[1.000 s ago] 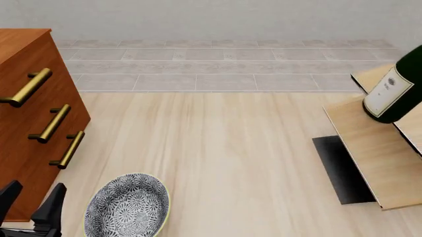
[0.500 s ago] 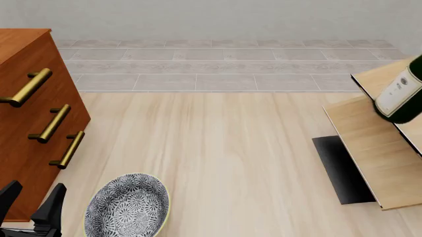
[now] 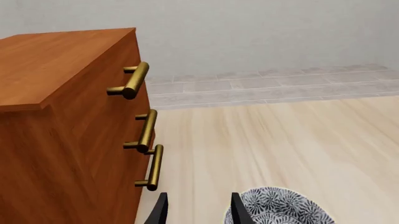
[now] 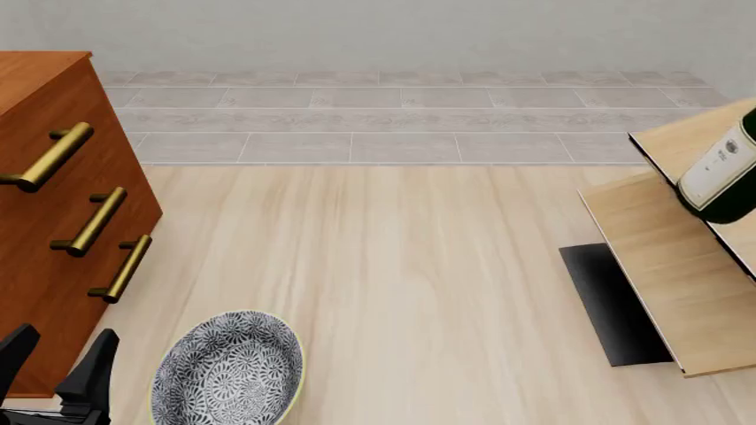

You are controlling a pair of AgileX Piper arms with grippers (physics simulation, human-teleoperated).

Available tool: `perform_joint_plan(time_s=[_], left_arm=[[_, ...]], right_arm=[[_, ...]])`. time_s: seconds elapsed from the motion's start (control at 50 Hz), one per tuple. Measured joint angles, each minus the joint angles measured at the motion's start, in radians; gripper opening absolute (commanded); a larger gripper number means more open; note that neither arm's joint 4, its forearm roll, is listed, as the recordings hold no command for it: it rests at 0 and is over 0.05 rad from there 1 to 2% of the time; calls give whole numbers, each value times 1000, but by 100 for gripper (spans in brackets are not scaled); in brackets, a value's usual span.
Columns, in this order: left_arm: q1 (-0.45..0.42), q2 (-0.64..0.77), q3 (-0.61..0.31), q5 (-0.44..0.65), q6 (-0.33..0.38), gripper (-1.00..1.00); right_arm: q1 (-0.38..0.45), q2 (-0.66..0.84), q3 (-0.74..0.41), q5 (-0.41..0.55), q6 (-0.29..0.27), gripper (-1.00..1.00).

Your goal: Put the wine bottle on the wine rack.

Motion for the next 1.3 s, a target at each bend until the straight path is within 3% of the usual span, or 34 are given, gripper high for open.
perform_joint_plan(time_s=[0.96,1.3], left_arm=[[-7,0,0,2,4,100],[-8,0,0,3,5,100]], right_arm=[[-130,64,65,-75,196,-100],[-175,97,62,-95,213,-100]])
